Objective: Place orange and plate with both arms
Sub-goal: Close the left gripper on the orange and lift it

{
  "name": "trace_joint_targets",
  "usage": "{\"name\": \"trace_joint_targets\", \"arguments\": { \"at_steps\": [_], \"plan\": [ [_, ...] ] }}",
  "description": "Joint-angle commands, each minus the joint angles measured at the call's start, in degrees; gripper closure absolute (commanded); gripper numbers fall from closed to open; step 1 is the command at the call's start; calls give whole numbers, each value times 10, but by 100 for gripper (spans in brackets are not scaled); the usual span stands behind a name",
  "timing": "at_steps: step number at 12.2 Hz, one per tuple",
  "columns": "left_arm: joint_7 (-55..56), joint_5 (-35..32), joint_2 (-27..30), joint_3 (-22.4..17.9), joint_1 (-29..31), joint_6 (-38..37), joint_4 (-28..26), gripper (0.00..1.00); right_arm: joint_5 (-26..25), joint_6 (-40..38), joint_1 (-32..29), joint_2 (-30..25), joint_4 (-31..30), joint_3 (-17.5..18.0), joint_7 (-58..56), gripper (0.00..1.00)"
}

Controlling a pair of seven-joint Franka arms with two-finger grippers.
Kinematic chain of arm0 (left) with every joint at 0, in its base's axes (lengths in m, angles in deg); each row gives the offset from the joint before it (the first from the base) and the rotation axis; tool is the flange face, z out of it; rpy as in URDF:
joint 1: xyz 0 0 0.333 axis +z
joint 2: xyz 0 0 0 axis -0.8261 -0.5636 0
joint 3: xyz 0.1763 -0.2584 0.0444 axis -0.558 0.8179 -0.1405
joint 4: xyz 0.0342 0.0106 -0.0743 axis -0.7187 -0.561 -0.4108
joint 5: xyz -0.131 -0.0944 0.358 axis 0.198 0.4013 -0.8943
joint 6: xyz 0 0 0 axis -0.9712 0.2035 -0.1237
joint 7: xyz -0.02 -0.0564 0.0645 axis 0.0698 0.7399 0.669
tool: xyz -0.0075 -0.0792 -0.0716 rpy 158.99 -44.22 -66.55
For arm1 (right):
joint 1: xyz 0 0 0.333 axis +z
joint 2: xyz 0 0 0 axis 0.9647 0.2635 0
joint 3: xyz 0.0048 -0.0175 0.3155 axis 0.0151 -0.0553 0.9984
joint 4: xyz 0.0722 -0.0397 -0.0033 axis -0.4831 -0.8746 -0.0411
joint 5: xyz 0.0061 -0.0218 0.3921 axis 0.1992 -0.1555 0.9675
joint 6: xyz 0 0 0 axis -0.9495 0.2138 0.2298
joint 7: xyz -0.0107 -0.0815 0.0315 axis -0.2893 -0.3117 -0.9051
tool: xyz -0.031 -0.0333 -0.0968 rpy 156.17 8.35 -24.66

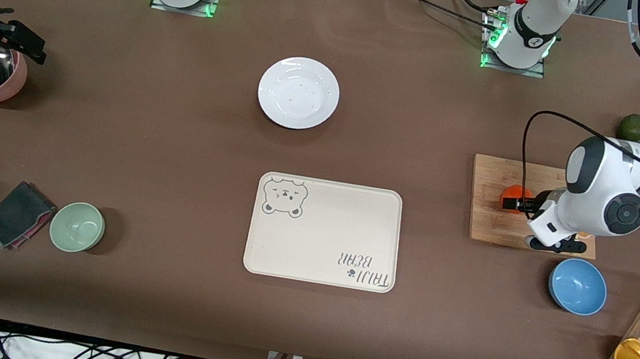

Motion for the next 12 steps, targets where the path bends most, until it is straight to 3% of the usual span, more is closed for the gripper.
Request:
{"name": "trace_joint_targets", "arguments": {
  "at_steps": [1, 5, 7, 11, 12],
  "plan": [
    [4, 12, 3, 2, 2, 20, -27, 0, -3, -12, 1, 4, 13, 1, 1, 0],
    [4, 11, 1, 1, 2, 59, -56, 0, -3, -12, 1, 4, 13, 1, 2, 0],
    [4, 10, -5, 1, 2, 59, -56, 10, -3, -13, 1, 4, 14, 1, 1, 0],
    [1, 3, -3, 1, -1, 46, -49, 80, -2, -14, 2, 4, 13, 1, 1, 0],
    [2, 3, 2, 2, -1, 31, -41, 89, -2, -14, 1, 4, 13, 1, 1, 0]
  ]
}}
